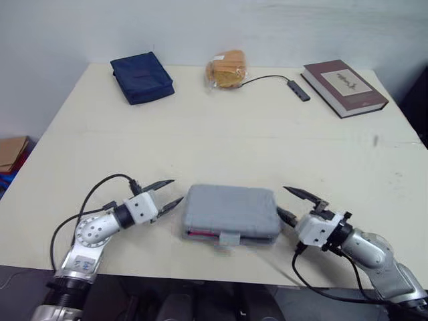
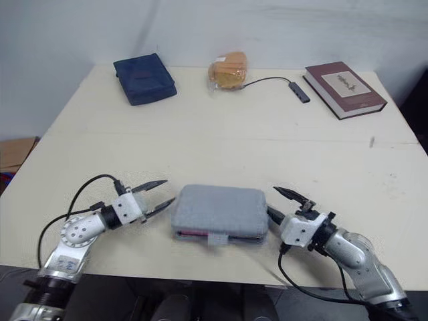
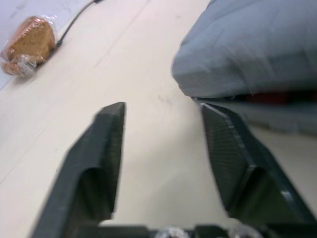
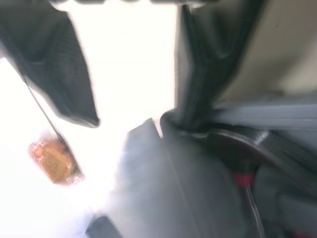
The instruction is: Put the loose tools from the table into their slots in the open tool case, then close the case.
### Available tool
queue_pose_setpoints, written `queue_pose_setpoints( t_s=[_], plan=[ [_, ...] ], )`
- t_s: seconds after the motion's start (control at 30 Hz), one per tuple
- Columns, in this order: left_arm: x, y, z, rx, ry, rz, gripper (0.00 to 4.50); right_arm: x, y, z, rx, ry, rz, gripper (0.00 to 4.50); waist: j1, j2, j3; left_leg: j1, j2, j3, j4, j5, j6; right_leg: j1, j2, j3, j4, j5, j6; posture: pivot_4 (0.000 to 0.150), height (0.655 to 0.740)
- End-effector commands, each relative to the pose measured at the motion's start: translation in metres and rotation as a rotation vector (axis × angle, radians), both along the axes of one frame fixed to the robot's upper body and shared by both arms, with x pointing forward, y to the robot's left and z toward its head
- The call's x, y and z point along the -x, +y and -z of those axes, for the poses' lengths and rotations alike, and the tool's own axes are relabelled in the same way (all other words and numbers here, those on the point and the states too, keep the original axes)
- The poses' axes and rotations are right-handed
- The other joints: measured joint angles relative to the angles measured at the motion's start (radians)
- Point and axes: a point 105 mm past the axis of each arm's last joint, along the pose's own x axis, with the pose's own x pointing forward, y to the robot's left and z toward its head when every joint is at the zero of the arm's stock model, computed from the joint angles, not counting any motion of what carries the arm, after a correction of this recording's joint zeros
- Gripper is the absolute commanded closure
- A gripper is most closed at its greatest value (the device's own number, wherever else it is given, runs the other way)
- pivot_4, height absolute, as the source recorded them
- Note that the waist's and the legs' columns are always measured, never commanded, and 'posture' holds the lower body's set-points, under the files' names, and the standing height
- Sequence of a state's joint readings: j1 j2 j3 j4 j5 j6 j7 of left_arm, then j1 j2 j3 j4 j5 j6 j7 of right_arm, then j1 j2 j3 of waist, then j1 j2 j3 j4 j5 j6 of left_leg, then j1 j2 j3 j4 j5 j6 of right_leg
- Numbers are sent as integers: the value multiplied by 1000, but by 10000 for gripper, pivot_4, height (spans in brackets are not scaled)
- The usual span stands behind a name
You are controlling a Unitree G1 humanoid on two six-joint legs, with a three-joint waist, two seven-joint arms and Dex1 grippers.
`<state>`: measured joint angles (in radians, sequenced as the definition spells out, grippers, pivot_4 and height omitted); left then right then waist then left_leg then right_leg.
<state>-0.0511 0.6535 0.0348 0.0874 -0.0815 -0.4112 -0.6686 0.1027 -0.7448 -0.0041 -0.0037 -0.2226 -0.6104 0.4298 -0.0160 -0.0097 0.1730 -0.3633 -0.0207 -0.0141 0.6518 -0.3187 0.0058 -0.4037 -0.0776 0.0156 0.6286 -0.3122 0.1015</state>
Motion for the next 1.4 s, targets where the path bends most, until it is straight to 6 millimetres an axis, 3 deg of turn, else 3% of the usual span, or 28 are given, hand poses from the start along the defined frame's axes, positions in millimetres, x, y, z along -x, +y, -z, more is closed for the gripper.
queue_pose_setpoints(
  t_s=[0.03, 0.13, 0.23, 0.27, 0.33, 0.4, 0.43, 0.47, 0.53, 0.63, 0.7, 0.87, 1.0, 1.17, 1.23, 1.4],
  plan=[
    [11, 43, 0, 68, 129, -126, 18758, 6, -32, 1, -7, 40, 93, 8918, -4, 0, 1, 3, 0, -1, -3, 0, 0, 2, 0, 2, -1, 0, -1, 1500, 7400],
    [18, 60, -8, 96, 208, -137, 18758, 15, -42, -1, -81, 153, 92, 8918, -3, -2, 2, 10, 0, -2, -3, -1, 1, 13, -2, 1, -4, -1, -1, 1500, 7400],
    [13, 49, -21, 143, 235, -70, 18758, 31, -33, 1, -192, 338, 25, 8918, 8, -2, 2, 10, 0, -3, -3, -1, 1, 13, -2, 1, -5, -1, -1, 1500, 7400],
    [10, 42, -24, 145, 235, -36, 21364, 32, -30, -3, -240, 367, 26, 11213, 10, -2, 2, 10, 1, -4, -4, -2, 1, 13, -2, 1, -6, -1, -2, 1500, 7400],
    [6, 31, -26, 153, 264, 11, 26599, 29, -27, -14, -300, 368, 34, 16848, 13, -1, 1, 10, 1, -4, -3, -2, 1, 13, -2, 0, -6, -1, -2, 1500, 7400],
    [-1, 21, -31, 145, 255, 39, 36189, 31, -24, -14, -305, 435, 35, 27451, 11, 0, 1, 10, 1, -3, -3, -2, 0, 12, -2, 1, -5, -1, -1, 1500, 7400],
    [-6, 15, -34, 154, 254, 53, 37546, 34, -19, -18, -337, 454, -6, 28831, 12, 0, 1, 10, 1, -3, -3, -2, 0, 12, -2, 1, -5, -1, -1, 1500, 7400],
    [-13, 8, -36, 148, 238, 64, 43969, 38, -15, -18, -331, 483, -32, 35394, 13, -1, 1, 10, 1, -4, -3, -2, 0, 12, -2, 1, -5, -1, -1, 1500, 7400],
    [-26, -5, -41, 151, 221, 75, 45000, 50, -5, -16, -336, 564, -95, 44609, 17, -1, 2, 9, 1, -4, -3, -2, 0, 12, -1, 0, -5, -1, -1, 1500, 7400],
    [-38, -14, -46, 162, 207, 80, 45000, 58, 2, -14, -325, 629, -136, 44609, 18, -1, 2, 8, 1, -4, -2, -2, 0, 12, -1, -1, -6, -1, -1, 1500, 7400],
    [-45, -28, -45, 205, 296, 139, 45000, 70, 10, -5, -276, 736, -181, 44609, 14, -1, 2, 8, 1, -3, -2, -3, 0, 12, -1, -1, -6, 0, -1, 1500, 7400],
    [-76, -60, -35, 121, 336, 210, 45000, 73, 36, 8, -264, 854, -265, 44609, 18, -3, 3, 8, 0, -4, 2, -2, -1, 12, 0, -4, -4, 0, 0, 1500, 7400],
    [-86, -77, -27, 109, 381, 244, 45000, 77, 48, 20, -228, 911, -302, 44609, 15, -4, 3, 6, 0, -3, 1, -2, -1, 10, 2, -7, -5, 0, 0, 1500, 7400],
    [-84, -87, -14, 54, 425, 294, 45000, 55, 51, 23, -240, 821, -265, 44609, 16, -5, 4, 1, 0, -3, 6, 0, -5, 7, 2, -9, -4, 0, 1, 1500, 7400],
    [-82, -84, -10, 52, 450, 287, 45000, 50, 52, 24, -242, 784, -271, 44609, 17, -5, 4, 0, 0, -4, 9, -1, -2, 7, 1, -8, -3, 0, 1, 1500, 7400],
    [-62, -71, 1, 40, 470, 293, 45000, 12, 42, 32, -238, 631, -193, 44609, 1, -5, 4, 2, 1, -3, 10, -3, -2, 7, 1, -7, -2, 0, 1, 1500, 7400]
  ],
)
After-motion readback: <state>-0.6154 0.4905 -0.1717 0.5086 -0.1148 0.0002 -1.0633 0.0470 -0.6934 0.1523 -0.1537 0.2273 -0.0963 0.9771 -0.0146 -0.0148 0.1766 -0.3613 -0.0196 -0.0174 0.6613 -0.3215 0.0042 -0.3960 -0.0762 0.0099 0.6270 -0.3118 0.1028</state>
